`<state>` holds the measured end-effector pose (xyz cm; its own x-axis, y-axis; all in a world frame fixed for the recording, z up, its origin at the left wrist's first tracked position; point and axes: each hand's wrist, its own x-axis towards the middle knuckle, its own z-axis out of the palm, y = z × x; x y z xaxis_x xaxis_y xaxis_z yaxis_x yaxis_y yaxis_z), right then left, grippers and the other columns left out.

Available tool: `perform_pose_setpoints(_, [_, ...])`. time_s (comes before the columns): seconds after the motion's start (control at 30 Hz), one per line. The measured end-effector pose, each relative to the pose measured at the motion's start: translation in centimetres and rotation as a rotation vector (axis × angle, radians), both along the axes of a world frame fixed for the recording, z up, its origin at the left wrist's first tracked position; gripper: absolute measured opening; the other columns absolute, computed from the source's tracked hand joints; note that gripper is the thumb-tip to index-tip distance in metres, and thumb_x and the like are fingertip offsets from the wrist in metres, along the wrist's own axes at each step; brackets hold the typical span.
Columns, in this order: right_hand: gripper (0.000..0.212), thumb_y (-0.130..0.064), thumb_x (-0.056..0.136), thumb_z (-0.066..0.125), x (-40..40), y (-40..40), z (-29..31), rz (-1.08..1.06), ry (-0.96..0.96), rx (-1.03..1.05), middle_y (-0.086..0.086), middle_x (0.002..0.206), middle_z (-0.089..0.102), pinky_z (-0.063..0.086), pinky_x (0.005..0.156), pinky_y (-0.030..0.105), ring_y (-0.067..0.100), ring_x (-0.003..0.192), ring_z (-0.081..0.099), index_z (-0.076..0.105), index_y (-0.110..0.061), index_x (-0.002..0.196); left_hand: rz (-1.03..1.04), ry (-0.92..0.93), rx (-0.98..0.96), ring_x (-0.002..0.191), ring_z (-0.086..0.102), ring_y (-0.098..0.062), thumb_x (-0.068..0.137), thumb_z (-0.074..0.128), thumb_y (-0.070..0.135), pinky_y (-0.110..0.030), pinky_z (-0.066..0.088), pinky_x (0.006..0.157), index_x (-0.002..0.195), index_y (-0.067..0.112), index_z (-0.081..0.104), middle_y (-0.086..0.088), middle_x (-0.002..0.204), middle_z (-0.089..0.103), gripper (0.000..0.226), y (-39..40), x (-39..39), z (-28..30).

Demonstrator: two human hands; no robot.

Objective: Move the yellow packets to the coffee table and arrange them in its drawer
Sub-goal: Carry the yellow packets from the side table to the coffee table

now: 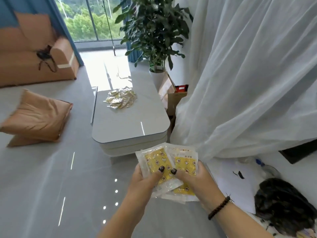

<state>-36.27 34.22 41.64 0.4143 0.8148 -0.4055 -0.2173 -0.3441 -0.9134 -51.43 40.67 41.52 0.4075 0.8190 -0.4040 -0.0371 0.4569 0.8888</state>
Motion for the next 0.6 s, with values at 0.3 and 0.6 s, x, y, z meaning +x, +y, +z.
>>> perform_pose_setpoints(0.3, [0.048,0.001,0.072,0.078,0.6,10.1,-1.6,0.101,-0.03,0.008,0.004,0.099,0.07,0.057,0.066,0.029,0.016,0.086,0.071,0.053,-0.018,0.108,0.133,0.085,-0.02,0.098,0.07,-0.024,0.095,0.055,0.01,-0.049,0.052,0.095,0.112,0.022,0.063,0.0,0.098,0.076,0.022,8.8,0.2,-1.2])
perform_pose_setpoints(0.6, [0.039,-0.003,0.078,0.074,4.9,22.9,-1.3,0.201,-0.031,0.022,0.002,0.101,0.072,0.06,0.074,0.036,0.019,0.089,0.071,0.058,-0.022,0.109,0.211,0.072,-0.073,0.098,0.071,-0.027,0.093,0.059,0.011,-0.042,0.056,0.081,0.114,0.018,0.064,-0.005,0.103,0.075,0.022,20.6,3.2,-1.6])
